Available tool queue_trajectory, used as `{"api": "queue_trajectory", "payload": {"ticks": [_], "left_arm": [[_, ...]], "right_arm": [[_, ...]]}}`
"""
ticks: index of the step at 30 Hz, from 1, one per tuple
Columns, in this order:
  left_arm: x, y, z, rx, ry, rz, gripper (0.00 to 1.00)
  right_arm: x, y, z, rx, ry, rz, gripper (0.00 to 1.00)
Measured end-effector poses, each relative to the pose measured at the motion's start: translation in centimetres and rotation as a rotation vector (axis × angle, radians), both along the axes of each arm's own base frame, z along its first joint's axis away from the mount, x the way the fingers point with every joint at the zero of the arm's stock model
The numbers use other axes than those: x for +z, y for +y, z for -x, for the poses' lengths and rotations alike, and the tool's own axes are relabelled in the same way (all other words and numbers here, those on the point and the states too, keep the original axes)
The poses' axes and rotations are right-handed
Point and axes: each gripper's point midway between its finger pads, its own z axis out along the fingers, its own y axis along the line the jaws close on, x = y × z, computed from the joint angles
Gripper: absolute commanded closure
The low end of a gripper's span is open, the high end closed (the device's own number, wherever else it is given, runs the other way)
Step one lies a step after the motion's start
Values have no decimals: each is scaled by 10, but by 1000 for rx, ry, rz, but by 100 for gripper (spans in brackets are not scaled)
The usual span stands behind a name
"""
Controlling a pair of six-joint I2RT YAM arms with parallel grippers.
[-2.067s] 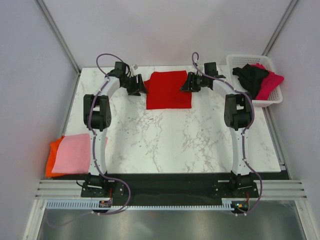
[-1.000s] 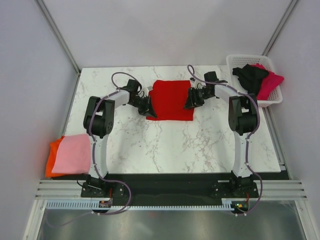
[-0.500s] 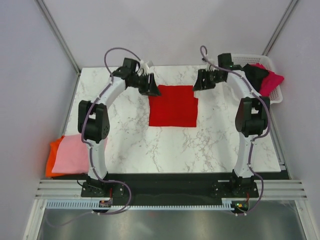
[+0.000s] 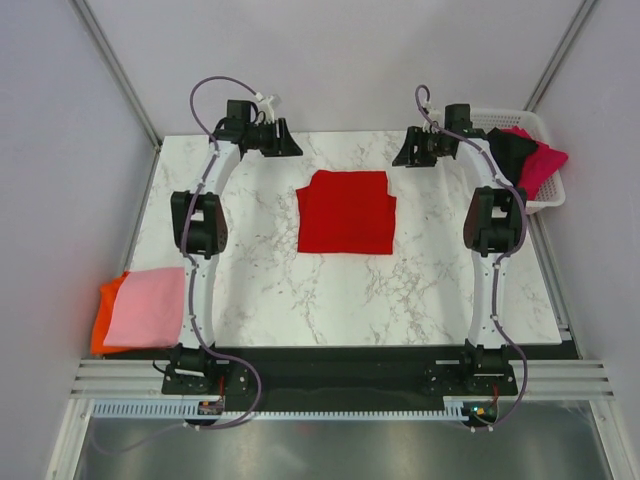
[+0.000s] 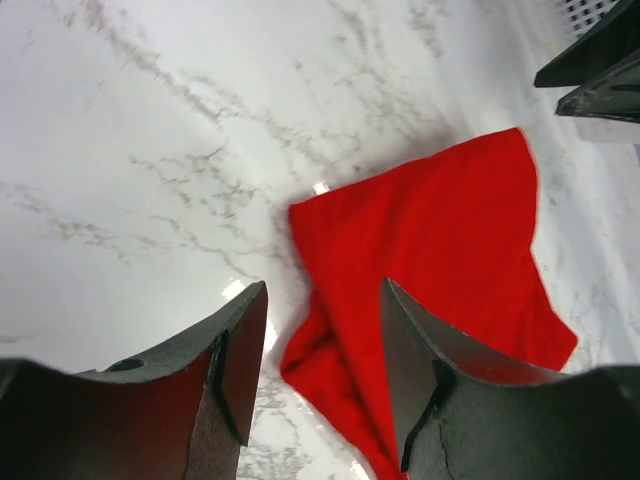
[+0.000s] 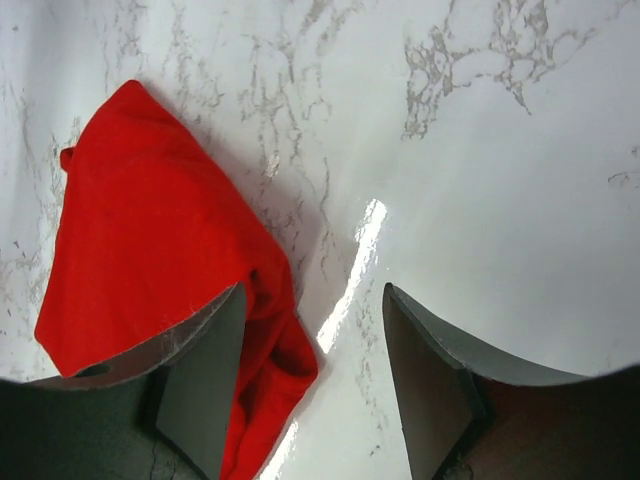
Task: Fold and stack the t-shirts
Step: Fold the tshirt
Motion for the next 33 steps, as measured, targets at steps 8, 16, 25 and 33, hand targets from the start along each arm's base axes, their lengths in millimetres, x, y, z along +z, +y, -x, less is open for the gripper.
{"api": "queue_trajectory", "payload": {"ticks": [8, 16, 25, 33], "left_arm": [[-47, 0, -2, 6, 65, -24, 43], [-68, -26, 5, -39, 85, -26, 45], [-95, -39, 9, -62, 116, -29, 44], [-92, -42, 0, -41, 107, -5, 50]], "right_arm": [[-18, 4, -14, -57, 54, -118, 34], [-12, 25, -16, -21, 45, -191, 34], [-34, 62, -3, 45, 102, -216, 35], [-36, 72, -1, 57, 111, -219, 38]]}}
